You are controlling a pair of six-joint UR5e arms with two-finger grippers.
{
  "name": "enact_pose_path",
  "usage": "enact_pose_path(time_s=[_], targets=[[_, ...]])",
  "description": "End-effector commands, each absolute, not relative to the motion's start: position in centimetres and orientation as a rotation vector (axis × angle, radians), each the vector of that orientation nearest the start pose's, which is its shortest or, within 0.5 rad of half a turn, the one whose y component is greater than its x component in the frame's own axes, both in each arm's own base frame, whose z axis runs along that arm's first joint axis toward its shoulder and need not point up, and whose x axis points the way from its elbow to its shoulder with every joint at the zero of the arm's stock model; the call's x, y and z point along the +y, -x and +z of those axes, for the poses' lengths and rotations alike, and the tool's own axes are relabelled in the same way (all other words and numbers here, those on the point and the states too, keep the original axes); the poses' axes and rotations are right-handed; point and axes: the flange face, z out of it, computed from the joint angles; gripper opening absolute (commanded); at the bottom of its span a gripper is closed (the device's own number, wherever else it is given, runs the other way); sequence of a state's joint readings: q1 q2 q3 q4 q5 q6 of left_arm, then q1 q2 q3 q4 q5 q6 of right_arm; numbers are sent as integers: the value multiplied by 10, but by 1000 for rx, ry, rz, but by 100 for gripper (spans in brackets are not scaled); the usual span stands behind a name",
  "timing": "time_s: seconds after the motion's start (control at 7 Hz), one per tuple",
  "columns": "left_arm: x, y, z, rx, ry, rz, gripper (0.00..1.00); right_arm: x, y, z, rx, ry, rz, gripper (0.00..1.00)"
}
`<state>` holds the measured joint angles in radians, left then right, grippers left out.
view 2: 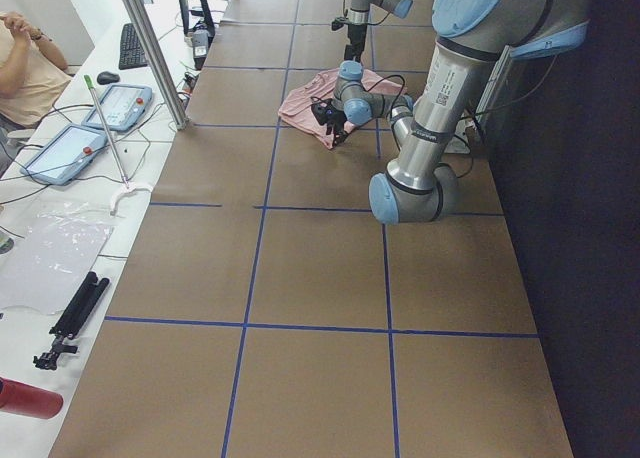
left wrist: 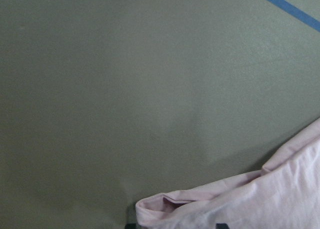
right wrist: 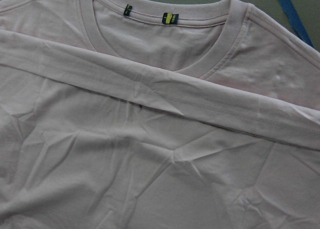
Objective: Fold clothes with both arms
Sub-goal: 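Bring the left gripper beside the shirt while the right gripper presses its middle, then push the shirt's edge away from the robot with the left gripper to square it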
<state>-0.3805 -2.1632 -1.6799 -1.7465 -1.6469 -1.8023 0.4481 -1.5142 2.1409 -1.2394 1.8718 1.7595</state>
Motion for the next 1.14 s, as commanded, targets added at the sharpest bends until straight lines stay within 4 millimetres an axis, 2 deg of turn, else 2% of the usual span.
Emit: enact_pose_path(time_s=[0.0,0.29,0.43,0.57,0.71,1.0], targets=[[-368,-583,252,885,2,-540,61,-300,385,330,-985,152,441,100],[-370,-588,257,883,1,-539,59,-301,384,330,-986,151,442,100],[-370,-588,256,885,0,-541,55,-301,384,333,-980,152,443,100],[-370,-589,258,880,1,-541,38,-301,383,333,-980,152,445,100],[-370,-588,256,883,1,-542,1,-301,382,333,-980,151,446,100],[-373,-585,251,893,-27,-550,0,-301,382,333,-980,151,446,100]])
